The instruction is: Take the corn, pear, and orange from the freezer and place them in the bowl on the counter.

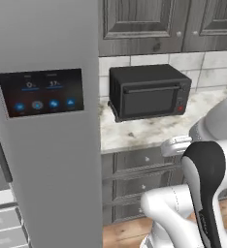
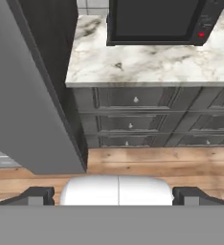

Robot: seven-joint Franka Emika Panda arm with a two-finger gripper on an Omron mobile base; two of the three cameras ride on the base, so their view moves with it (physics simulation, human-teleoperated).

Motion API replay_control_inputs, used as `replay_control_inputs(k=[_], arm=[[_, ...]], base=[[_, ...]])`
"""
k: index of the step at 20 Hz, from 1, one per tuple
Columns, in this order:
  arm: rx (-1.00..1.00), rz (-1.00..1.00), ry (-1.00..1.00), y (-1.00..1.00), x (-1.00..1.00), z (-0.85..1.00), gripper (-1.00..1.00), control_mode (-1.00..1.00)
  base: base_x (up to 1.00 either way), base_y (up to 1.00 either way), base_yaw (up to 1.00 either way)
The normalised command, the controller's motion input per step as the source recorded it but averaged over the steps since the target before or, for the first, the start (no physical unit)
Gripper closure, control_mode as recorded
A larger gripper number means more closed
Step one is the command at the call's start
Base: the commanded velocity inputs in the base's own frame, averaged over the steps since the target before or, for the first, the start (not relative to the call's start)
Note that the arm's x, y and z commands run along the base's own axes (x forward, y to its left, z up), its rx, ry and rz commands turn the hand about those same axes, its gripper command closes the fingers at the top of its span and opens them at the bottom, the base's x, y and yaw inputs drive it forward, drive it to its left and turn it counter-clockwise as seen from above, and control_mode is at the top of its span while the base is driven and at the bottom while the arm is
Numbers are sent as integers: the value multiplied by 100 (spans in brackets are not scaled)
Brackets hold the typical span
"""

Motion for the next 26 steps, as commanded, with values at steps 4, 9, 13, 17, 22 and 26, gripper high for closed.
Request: replay_control_inputs(k=[4, 9, 13, 17, 22, 26], arm=[[0, 0, 0, 0, 0, 0, -100, 100], [0, 0, 0, 0, 0, 0, -100, 100], [0, 0, 0, 0, 0, 0, -100, 100], [0, 0, 0, 0, 0, 0, -100, 100], [0, 0, 0, 0, 0, 0, -100, 100], [0, 0, 0, 0, 0, 0, -100, 100]], base=[[-1, 100, 0], [10, 100, 0], [15, 99, 0], [27, 96, 2], [29, 79, 3], [34, 58, 4]])
